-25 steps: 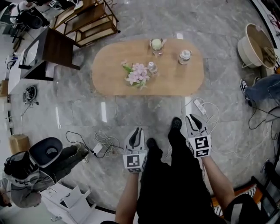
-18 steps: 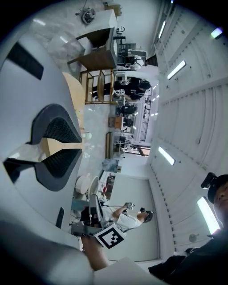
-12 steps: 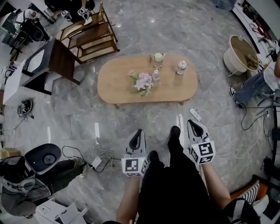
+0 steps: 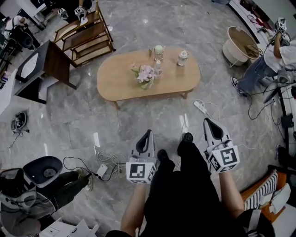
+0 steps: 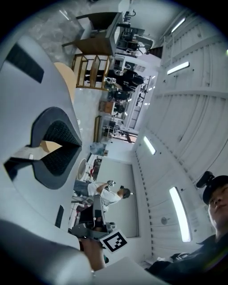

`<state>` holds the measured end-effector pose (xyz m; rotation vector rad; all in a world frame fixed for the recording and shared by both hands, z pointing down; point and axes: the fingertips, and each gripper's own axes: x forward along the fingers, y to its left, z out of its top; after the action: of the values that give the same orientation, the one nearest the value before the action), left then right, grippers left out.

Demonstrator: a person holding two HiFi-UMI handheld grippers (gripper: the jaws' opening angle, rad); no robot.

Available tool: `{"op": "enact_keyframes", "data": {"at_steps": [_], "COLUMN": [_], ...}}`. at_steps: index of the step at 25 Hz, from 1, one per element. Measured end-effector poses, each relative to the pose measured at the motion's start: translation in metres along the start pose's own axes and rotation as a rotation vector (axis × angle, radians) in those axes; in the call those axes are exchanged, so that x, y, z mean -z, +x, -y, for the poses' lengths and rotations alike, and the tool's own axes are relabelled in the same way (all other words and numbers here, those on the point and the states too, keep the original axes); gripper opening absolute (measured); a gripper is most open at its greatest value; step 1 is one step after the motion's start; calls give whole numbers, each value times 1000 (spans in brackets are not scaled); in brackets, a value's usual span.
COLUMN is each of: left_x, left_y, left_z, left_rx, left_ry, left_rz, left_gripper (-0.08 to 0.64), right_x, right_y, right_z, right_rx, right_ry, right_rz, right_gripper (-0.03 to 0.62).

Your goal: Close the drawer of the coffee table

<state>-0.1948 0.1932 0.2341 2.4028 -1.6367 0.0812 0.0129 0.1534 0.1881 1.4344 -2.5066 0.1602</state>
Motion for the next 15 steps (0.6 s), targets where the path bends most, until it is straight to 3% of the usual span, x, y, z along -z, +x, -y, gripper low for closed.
{"op": "enact_keyframes", "data": {"at_steps": [7,12,15], "left_x": [-4,-9,-17], "left_y": [-40,-62,-66], "left_z": [22,29,28], "left_rx": [23,12,8], "left_ry": [20,18,25], "left_rz": [38,43,44], "left_gripper": [14,14,14], "right_x": [13,0,-10], "right_y": [-39,-52,-51], "right_z": [-26,-29,-32], "right_rx": [-21,-35,-54], "right_ry": [34,121,111], "right_rz": [20,74,88], "right_gripper": [12,11,11]}}
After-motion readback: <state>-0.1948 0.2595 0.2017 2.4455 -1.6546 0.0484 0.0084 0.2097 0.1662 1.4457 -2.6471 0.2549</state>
